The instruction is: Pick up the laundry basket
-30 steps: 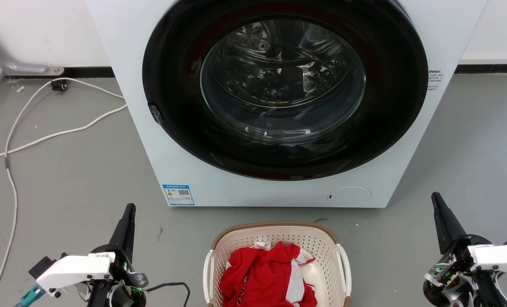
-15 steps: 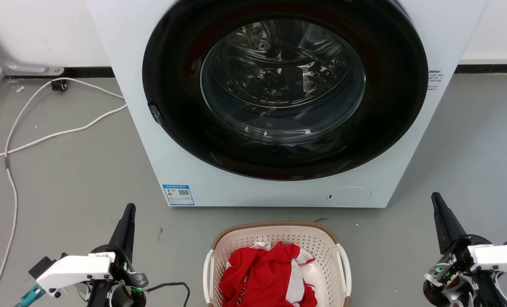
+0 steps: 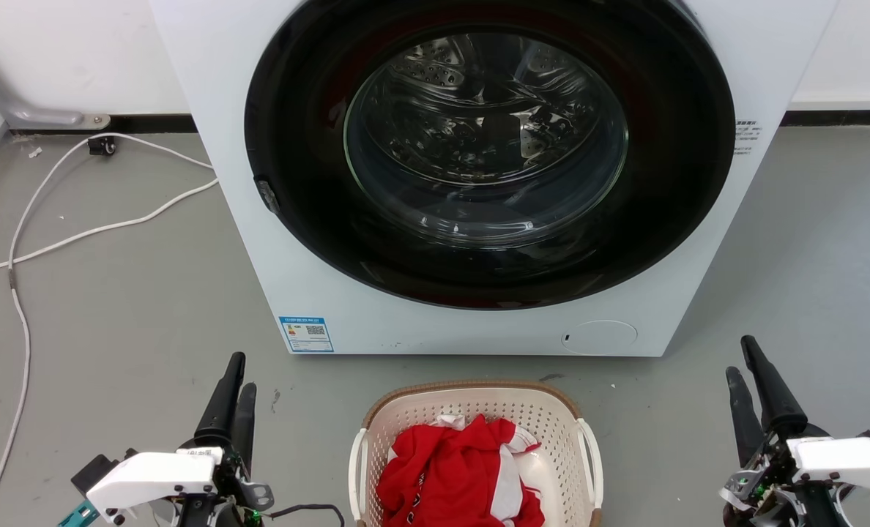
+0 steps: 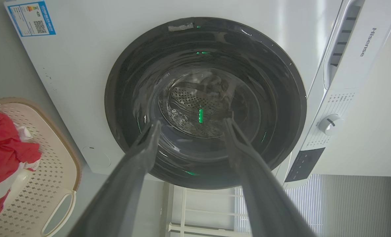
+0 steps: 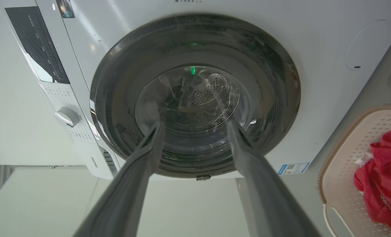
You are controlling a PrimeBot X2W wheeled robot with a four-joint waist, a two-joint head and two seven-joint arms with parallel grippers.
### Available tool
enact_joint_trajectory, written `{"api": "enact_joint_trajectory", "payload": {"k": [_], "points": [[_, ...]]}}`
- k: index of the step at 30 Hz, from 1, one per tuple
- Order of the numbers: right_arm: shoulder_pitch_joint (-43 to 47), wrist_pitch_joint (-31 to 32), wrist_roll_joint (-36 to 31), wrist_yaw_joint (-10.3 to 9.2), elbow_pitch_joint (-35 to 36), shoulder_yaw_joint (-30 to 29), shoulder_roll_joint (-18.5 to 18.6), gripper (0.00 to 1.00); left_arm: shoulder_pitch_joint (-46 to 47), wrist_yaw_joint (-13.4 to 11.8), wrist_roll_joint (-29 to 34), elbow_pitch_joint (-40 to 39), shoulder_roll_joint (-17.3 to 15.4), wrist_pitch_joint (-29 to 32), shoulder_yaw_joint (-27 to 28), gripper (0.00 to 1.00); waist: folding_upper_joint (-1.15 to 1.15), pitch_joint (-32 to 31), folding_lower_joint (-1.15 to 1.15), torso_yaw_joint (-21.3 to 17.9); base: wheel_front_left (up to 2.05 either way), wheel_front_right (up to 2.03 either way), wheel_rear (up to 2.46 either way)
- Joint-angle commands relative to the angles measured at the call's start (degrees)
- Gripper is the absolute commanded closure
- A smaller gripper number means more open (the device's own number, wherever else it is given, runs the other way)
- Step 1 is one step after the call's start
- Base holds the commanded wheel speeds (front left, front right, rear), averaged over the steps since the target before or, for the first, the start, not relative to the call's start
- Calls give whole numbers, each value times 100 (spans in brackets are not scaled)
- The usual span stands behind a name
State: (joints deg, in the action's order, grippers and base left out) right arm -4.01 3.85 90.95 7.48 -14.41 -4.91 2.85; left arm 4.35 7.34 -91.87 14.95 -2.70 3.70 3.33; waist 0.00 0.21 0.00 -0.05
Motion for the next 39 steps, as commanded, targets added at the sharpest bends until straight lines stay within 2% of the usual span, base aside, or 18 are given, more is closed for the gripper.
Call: {"api": "enact_joint_trajectory", "payload": {"k": [1,9,18,25,39], "points": [[-40,-75,-142,0,114,47,58,0,128,6,74,-133,-20,-70,-56,0,0,0,0,-1,0,0,0],[-36,-290,-998,0,181,133,114,0,146,8,713,-285,-21,-275,-215,0,0,0,0,-2,0,0,0],[61,-500,-2580,1,412,155,156,0,140,9,2258,-439,-22,-486,-392,0,0,-14,0,0,0,0,0],[168,-655,-3671,1,495,204,136,0,84,-37,3209,-495,-22,-637,-521,0,0,-28,0,1,0,0,0],[303,-829,-5141,1,634,230,66,0,44,-113,4531,-553,-23,-911,-791,0,0,-30,0,-5,0,0,0]]}}
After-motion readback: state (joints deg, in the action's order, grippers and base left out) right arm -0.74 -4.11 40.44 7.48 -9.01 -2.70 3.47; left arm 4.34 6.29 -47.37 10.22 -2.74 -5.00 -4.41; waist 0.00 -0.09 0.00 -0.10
